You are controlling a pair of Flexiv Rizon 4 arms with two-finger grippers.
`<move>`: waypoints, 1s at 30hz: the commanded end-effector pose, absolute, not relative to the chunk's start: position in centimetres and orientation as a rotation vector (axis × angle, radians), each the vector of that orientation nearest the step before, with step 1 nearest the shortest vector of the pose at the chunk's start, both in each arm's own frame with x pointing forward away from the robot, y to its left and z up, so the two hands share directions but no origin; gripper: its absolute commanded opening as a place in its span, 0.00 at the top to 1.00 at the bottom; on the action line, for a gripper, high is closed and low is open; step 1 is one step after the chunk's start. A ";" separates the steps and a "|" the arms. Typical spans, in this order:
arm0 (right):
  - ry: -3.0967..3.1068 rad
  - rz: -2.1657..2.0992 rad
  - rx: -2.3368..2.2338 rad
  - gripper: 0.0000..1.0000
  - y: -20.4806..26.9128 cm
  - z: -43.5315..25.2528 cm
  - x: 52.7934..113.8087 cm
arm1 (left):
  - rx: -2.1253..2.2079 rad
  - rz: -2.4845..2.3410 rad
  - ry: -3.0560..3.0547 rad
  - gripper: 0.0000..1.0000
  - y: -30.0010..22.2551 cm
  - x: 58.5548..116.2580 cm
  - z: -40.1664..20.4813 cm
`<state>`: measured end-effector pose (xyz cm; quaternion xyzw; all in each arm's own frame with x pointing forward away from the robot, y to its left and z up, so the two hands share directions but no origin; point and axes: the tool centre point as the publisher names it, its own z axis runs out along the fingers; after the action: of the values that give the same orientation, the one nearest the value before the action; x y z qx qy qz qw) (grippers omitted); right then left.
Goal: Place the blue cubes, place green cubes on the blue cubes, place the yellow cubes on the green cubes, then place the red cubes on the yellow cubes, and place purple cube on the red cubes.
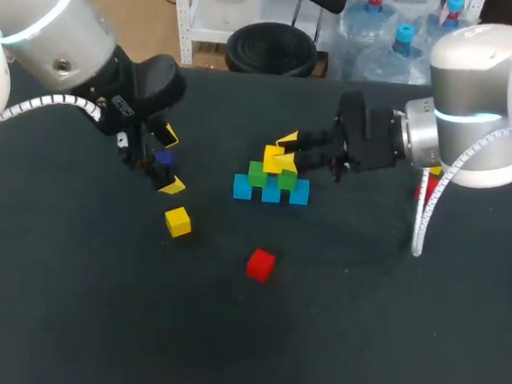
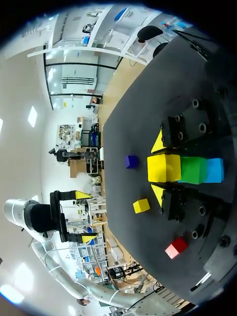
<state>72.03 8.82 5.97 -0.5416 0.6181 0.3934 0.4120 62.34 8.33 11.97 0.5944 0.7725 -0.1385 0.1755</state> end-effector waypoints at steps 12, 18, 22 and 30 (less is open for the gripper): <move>1.557 0.998 -1.369 1.00 8.8 5.8 72.1 | 1.685 -0.391 2.189 0.00 8.3 62.4 12.0; 1.558 1.000 -1.370 0.93 8.9 5.8 72.1 | 1.685 -0.391 2.189 0.00 8.3 62.4 12.0; 1.558 1.002 -1.369 0.90 9.0 5.7 72.1 | 1.685 -0.391 2.189 0.00 8.3 62.4 12.0; 1.558 1.000 -1.369 0.84 9.0 5.7 72.1 | 1.685 -0.391 2.189 0.00 8.3 62.4 12.0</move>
<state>72.00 8.93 5.79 -0.5423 0.6184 0.3966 0.4076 62.34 8.33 11.97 0.5944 0.7725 -0.1385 0.1755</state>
